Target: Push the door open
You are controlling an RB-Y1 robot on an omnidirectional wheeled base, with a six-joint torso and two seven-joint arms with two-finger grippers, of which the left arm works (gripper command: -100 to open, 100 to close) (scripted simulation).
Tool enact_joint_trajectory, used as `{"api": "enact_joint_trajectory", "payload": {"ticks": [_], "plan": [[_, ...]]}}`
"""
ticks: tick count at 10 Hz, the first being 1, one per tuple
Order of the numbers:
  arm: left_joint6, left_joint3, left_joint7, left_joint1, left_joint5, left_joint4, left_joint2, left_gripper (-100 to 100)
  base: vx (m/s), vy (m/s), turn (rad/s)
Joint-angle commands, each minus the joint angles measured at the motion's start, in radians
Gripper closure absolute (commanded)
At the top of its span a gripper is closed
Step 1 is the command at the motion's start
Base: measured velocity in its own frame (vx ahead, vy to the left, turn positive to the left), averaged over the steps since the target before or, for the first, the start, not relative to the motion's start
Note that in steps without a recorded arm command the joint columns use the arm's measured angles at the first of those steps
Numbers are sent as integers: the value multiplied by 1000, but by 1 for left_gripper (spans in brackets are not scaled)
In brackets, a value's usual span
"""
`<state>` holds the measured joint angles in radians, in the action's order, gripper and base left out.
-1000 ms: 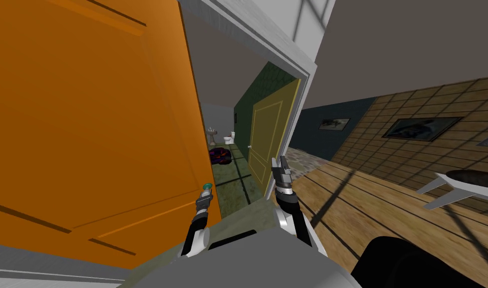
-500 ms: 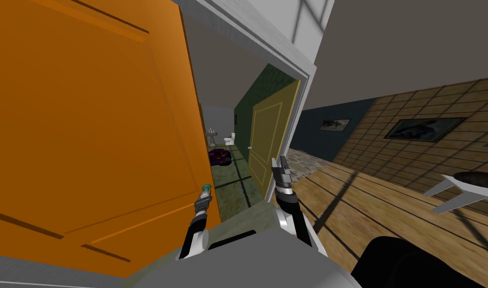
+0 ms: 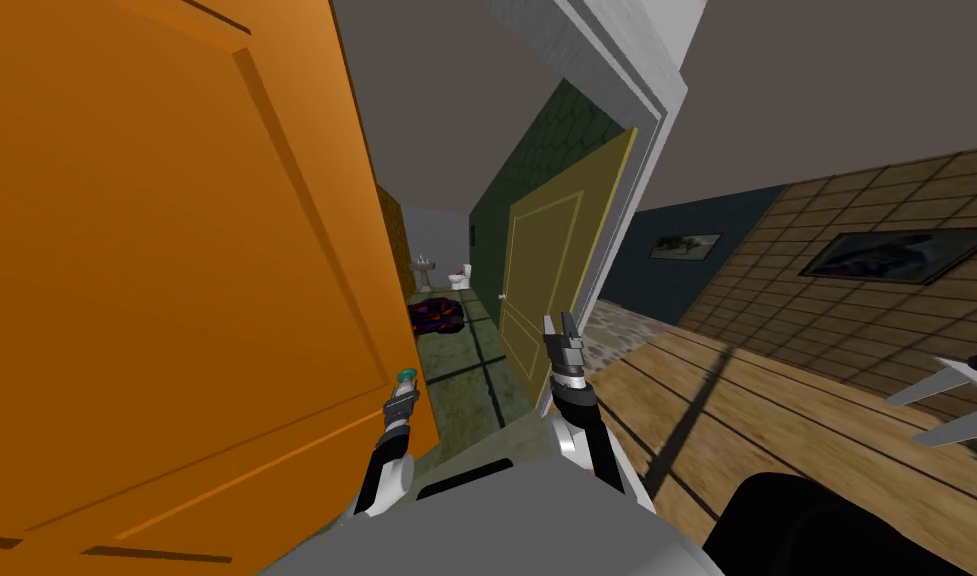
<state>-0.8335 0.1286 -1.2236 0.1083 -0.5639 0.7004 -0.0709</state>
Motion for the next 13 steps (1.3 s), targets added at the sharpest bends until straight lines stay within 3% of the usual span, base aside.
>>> {"api": "enact_joint_trajectory", "payload": {"ticks": [1,11,13], "plan": [[-24,-24,-1,11,-12,-22,-13,100,203,-57,58],[-34,-136,29,17,-80,-38,-27,100,193,-31,65],[-34,-136,29,17,-80,-38,-27,100,109,-27,7]]}}
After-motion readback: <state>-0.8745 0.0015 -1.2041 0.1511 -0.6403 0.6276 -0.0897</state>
